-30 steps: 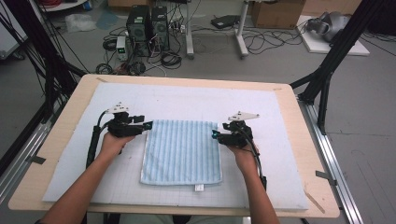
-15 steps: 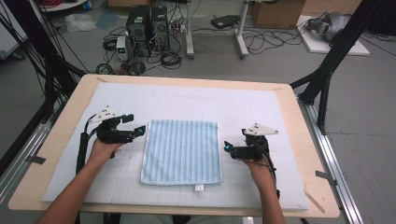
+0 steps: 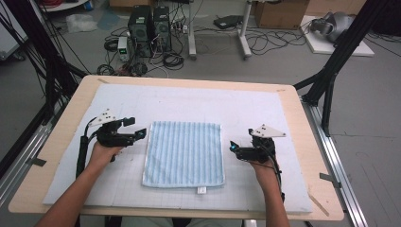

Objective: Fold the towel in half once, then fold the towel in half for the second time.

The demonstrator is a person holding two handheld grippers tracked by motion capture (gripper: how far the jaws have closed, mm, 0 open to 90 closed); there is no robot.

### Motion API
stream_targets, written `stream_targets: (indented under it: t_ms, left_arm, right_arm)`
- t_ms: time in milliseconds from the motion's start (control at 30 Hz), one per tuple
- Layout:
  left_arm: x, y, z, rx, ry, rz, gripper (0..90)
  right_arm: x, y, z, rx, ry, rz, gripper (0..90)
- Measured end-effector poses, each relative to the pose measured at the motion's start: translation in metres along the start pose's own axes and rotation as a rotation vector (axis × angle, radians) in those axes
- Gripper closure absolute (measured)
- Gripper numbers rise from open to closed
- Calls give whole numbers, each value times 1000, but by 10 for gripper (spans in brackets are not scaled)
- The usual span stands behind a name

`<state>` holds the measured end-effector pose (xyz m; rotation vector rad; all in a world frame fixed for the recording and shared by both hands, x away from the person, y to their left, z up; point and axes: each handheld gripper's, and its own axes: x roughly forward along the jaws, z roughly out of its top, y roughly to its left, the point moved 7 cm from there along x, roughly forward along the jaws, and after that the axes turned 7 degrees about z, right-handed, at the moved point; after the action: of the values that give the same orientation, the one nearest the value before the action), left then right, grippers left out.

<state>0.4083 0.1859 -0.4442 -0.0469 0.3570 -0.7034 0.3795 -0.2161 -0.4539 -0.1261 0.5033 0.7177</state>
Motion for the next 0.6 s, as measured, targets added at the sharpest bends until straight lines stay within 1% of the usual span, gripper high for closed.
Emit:
stream_targets:
  t_ms: [267,333,367,467,533,600]
  left_arm:
    - [2,1,-3,-3,15,7,204]
    - [2,0,-4,-12,21,-7,217]
    - [3,-1,-4,-11,22,-10,234]
    - [4,-1,-4,-18,16,-10,240]
    - [5,1,-5,-26,24,-9,239]
    - [6,2,-8,-32,48,1,239]
  right_arm:
    - [2,0,-1,5,4,6,114]
    - [2,1,-1,10,5,8,114]
    - [2,1,-1,7,5,7,114]
    - [3,1,-1,11,9,11,114]
    - [4,1,-2,12,15,11,114]
    - [4,1,-2,9,20,13,114]
